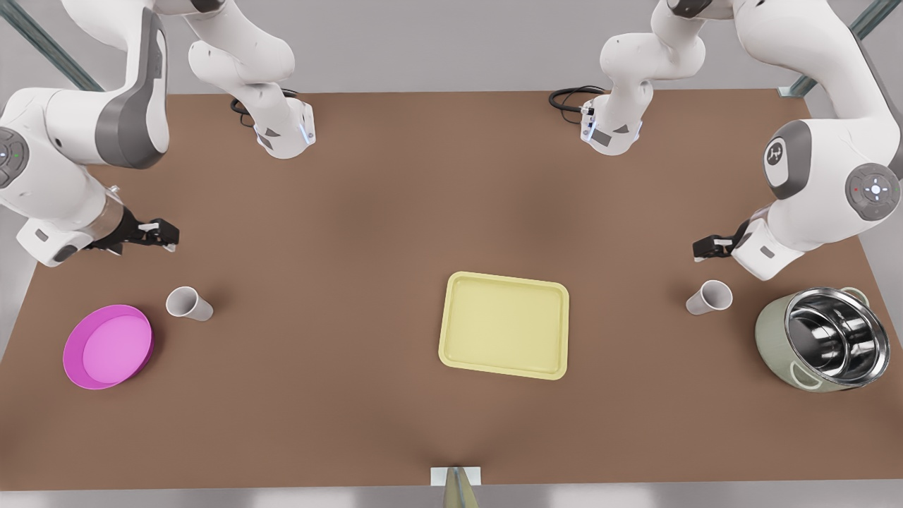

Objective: Use both arms to respectively pick up the white IKEA cups from the middle-left and middle-right positions, then place the white IKEA cups onto the middle-middle tray, ensuring that the cups remain upright and do not tip over

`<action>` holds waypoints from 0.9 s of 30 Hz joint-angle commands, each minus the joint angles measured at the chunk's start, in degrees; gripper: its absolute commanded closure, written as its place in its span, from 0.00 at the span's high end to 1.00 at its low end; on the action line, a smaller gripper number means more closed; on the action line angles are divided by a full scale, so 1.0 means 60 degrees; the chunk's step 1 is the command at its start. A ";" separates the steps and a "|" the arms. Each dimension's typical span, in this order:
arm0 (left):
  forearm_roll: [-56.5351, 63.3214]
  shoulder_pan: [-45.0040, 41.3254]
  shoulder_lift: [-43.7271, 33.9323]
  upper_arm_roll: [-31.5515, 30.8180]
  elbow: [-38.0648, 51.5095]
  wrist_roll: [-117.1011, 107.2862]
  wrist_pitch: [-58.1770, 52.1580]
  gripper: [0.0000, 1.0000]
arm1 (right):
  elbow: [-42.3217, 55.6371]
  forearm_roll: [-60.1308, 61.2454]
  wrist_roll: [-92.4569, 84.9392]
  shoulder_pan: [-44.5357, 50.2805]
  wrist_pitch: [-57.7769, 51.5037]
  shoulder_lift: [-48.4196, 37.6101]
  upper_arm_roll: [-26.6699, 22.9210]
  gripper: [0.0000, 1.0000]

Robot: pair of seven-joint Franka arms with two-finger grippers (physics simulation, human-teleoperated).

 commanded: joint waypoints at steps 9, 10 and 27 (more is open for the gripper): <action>-0.0041 0.1516 0.2400 0.0397 -0.0292 0.0623 0.4064 1.00 | 0.0921 0.0153 -0.0831 -0.0904 0.0831 0.2862 -0.0169 1.00; -0.0056 0.1677 0.2445 0.0397 -0.0482 0.0608 0.4225 1.00 | 0.0921 0.0314 -0.0846 -0.1139 0.1051 0.3140 -0.0169 1.00; -0.0041 0.2381 0.2796 0.0851 -0.2988 0.0506 0.5017 1.00 | -0.2887 0.0373 -0.1270 -0.2911 0.5943 0.3507 -0.0169 1.00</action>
